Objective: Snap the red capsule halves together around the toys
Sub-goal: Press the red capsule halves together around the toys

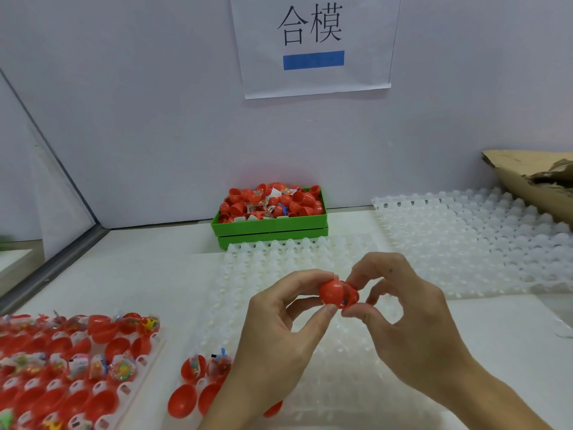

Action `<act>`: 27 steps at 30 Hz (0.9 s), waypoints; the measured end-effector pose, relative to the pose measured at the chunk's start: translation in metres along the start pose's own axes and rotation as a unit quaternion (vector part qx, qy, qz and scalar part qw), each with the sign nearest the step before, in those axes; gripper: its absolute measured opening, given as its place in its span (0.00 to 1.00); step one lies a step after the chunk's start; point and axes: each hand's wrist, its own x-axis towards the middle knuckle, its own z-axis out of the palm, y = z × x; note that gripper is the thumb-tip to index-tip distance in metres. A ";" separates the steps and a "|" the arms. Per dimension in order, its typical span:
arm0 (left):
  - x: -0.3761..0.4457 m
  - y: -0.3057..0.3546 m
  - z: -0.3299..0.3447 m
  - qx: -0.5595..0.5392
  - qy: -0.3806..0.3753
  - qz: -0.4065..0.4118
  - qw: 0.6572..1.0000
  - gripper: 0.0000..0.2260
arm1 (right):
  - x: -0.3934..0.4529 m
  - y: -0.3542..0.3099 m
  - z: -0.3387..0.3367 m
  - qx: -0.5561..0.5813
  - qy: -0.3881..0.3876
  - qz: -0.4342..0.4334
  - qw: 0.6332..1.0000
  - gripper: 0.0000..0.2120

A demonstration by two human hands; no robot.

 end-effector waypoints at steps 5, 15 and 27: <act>-0.001 -0.001 0.001 0.030 -0.004 0.000 1.000 0.14 | 0.001 -0.002 -0.001 0.008 -0.007 0.006 1.000 0.33; 0.002 0.005 -0.001 -0.012 -0.010 -0.022 1.000 0.14 | 0.004 -0.003 -0.002 0.095 0.003 0.029 0.995 0.25; 0.003 0.008 -0.002 -0.061 -0.001 -0.044 0.997 0.14 | 0.004 -0.001 -0.001 0.143 0.003 0.063 0.988 0.21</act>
